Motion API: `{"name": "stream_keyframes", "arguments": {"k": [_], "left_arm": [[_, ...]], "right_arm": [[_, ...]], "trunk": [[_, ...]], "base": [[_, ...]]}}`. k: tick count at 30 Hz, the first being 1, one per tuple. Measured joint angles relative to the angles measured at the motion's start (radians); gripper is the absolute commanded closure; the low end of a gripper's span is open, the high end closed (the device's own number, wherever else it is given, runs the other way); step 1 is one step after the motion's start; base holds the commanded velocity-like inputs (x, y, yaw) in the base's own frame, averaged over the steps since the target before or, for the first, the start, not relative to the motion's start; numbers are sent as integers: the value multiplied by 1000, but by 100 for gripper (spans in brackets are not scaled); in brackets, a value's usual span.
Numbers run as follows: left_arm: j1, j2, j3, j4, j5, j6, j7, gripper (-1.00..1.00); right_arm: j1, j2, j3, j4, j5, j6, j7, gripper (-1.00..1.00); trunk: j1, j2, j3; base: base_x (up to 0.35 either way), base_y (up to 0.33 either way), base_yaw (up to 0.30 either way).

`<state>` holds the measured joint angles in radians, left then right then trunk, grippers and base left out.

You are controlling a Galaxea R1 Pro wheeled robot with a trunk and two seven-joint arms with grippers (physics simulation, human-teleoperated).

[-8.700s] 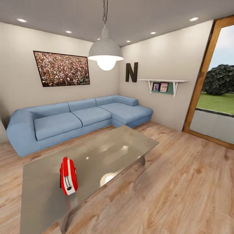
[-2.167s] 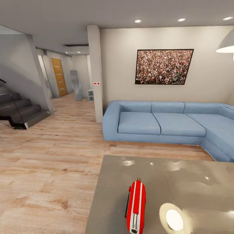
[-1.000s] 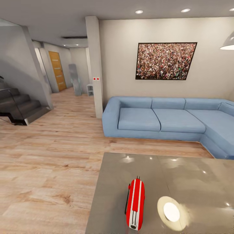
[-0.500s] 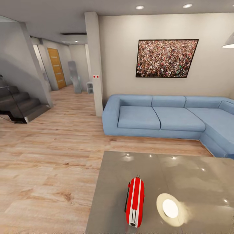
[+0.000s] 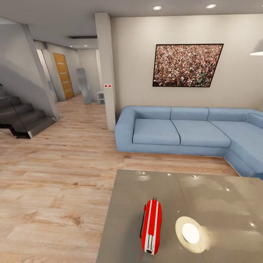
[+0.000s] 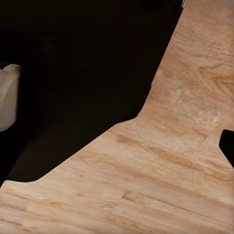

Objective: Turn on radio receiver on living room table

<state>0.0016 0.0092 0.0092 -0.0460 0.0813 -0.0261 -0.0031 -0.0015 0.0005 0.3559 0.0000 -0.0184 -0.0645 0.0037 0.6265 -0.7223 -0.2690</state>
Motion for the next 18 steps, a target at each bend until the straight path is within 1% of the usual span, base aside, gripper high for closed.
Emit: {"name": "stream_keyframes", "arguments": {"k": [5, 18], "left_arm": [[0, 0, 0, 0, 0, 0, 0, -100], [0, 0, 0, 0, 0, 1, 0, -100]], "right_arm": [[0, 0, 0, 0, 0, 0, 1, -100], [0, -2, 0, 0, 0, -1, 1, -100]], "trunk": [[-19, 35, 16], [-69, 126, 37]], "base": [[0, 0, 0], [0, 0, 0]]}}
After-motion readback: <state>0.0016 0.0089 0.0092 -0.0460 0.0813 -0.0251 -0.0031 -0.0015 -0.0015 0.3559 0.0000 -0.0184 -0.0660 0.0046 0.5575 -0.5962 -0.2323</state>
